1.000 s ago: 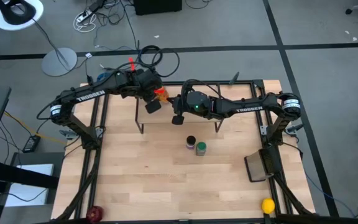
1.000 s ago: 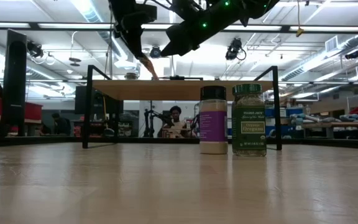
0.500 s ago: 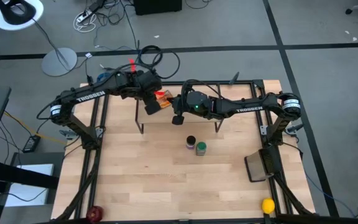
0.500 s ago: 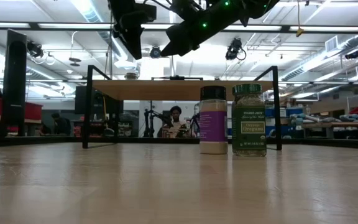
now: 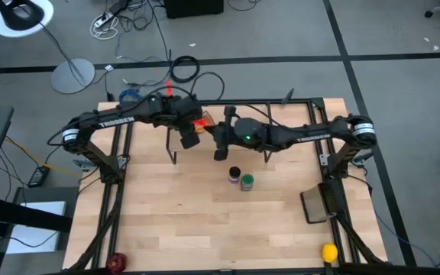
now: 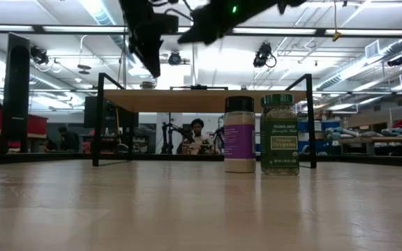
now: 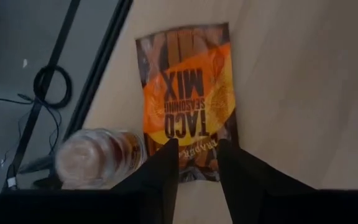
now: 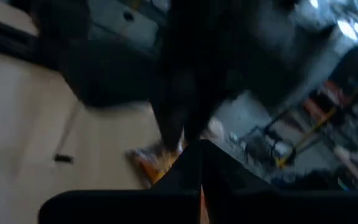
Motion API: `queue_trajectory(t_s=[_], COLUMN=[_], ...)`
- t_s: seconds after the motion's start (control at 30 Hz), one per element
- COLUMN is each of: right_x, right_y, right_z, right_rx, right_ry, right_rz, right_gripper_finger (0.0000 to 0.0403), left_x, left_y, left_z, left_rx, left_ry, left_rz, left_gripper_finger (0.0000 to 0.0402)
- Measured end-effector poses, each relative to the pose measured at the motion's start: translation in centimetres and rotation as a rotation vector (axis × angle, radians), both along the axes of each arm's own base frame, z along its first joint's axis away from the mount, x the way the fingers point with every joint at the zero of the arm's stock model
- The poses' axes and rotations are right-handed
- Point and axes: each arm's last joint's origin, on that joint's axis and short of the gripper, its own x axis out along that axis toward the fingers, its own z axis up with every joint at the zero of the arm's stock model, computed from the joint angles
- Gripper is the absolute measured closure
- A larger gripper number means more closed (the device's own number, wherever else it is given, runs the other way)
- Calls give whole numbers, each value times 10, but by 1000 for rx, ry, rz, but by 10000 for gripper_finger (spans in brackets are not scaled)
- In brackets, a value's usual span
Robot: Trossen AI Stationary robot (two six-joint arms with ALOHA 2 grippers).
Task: Shelf spices
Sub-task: Put the brown seasoning pack on the shelf
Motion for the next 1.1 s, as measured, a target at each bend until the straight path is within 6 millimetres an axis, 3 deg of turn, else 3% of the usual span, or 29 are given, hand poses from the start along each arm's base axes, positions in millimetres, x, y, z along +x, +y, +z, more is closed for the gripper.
queue_trajectory(t_s=[0.23, 0.4, 0.77, 1.1], right_x=[-27, -42, -42, -42], right_y=[40, 58, 63, 61], right_z=[43, 59, 57, 54], right_rx=[-48, -45, -62, -64], right_ry=[-96, -131, -110, -84], right_rz=[73, 123, 141, 136], right_gripper_finger=[400, 401, 401, 401], left_x=[-1, -1, 0, 19], left_y=[0, 0, -2, -13], left_z=[-30, -40, -41, -29], left_rx=[0, 4, -59, -75], left_ry=[54, 61, 8, -171], left_rz=[11, 24, 84, 30], left_gripper_finger=[299, 308, 327, 358])
